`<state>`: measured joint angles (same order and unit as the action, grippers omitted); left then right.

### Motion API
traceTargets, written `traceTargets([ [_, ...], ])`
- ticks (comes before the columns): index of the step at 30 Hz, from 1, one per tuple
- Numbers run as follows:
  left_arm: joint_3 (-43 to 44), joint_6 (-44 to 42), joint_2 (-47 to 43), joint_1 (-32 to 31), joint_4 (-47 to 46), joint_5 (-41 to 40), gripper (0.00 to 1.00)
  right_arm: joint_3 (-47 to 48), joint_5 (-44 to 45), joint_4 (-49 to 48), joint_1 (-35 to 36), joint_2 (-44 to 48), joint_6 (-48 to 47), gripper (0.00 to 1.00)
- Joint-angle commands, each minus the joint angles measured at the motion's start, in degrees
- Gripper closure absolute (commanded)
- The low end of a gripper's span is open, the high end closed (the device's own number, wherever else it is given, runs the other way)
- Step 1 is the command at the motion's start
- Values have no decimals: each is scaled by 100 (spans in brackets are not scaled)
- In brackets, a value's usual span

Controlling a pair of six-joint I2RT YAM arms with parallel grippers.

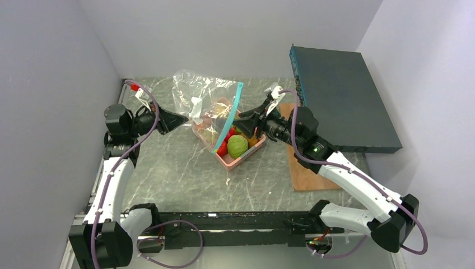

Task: Place the food in the zip-top bag and seal the zipper
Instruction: Open the zipper of the food storage bag.

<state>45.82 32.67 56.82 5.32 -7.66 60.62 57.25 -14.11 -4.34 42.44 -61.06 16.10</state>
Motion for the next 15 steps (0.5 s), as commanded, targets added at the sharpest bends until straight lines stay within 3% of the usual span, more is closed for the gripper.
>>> traceTargets([
  [1,23,94,-131,-57,-342,191,100,-136,-680,-1007,-14,10,122,55],
  [11,46,4,-39,-134,-237,207,100,-100,-1009,-1596,23,-453,469,58],
  [14,93,-138,-30,-165,-32,112,100,-178,-1045,-1947,72,-599,683,66],
  [15,138,-243,-19,-163,130,50,100,-164,-976,-1996,137,-665,704,75],
])
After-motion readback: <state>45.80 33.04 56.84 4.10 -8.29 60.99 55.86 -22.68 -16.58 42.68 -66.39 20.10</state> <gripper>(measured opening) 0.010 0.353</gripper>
